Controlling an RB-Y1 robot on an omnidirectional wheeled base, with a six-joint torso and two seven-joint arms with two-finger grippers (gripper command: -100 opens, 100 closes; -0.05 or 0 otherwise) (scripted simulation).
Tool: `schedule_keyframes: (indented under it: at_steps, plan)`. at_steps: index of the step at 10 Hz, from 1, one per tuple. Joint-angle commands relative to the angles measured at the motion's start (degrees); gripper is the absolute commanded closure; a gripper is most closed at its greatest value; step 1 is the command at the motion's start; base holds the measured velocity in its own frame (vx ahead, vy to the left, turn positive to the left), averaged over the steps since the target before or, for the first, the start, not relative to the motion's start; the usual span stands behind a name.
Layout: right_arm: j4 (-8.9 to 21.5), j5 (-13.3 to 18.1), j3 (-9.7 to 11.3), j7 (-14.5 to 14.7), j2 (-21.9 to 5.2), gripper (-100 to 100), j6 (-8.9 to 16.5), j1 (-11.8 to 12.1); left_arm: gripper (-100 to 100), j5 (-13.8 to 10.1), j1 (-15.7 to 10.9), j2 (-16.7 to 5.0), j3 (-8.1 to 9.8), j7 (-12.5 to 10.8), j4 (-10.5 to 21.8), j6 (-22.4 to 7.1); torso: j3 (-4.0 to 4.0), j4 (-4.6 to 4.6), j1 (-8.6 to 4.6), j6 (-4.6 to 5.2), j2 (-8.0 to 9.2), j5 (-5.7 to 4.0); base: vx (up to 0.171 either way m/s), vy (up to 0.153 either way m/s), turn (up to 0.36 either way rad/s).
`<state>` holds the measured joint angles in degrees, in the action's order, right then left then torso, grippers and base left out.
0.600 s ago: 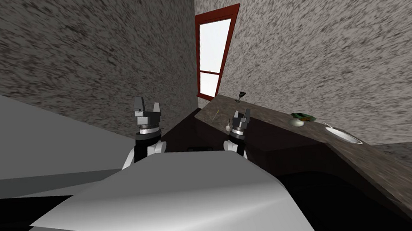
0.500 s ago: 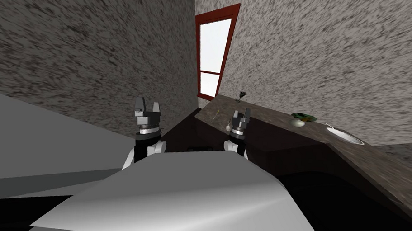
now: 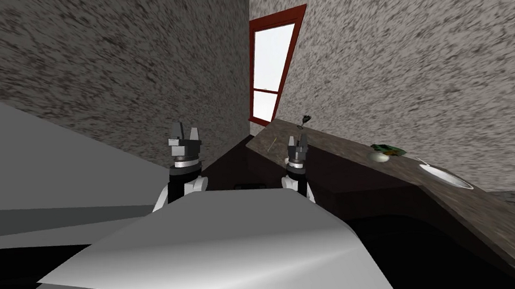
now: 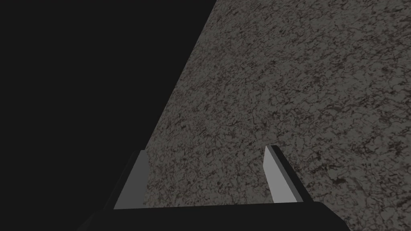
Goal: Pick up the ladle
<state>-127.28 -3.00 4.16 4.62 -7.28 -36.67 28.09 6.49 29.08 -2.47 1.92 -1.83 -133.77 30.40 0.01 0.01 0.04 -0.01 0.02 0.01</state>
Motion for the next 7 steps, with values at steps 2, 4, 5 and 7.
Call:
schedule_keyframes:
  at_steps: [2, 4, 5, 7]
  plan:
    - [-0.75, 1.99, 1.20, 0.44, -4.13, -100, -0.42, -0.54, 0, 0.00, 0.00, 0.00, 0.00, 0.00, 0.00, 0.00, 0.01, 0.00, 0.00, 0.00, 0.02, 0.00, -0.012, 0.011, 0.091]
    - [-1.07, 3.54, 2.10, 0.77, -6.99, -100, -0.77, -1.05, 0, 0.00, 0.00, 0.00, 0.00, 0.00, 0.00, 0.00, 0.02, 0.01, -0.01, 0.00, 0.03, 0.00, -0.014, 0.007, 0.081]
    - [-1.38, 5.24, 3.07, 1.12, -9.21, -100, -1.10, -1.59, 0, 0.00, 0.00, 0.00, 0.00, 0.00, 0.00, 0.00, 0.02, 0.01, -0.03, 0.02, 0.03, -0.01, -0.016, 0.005, 0.112]
    - [-1.69, 7.07, 4.11, 1.51, -12.29, -100, -1.38, -2.16, 0, 0.00, 0.00, 0.00, 0.00, 0.00, 0.00, 0.00, 0.02, 0.01, -0.05, 0.02, 0.03, -0.01, -0.016, 0.000, 0.071]
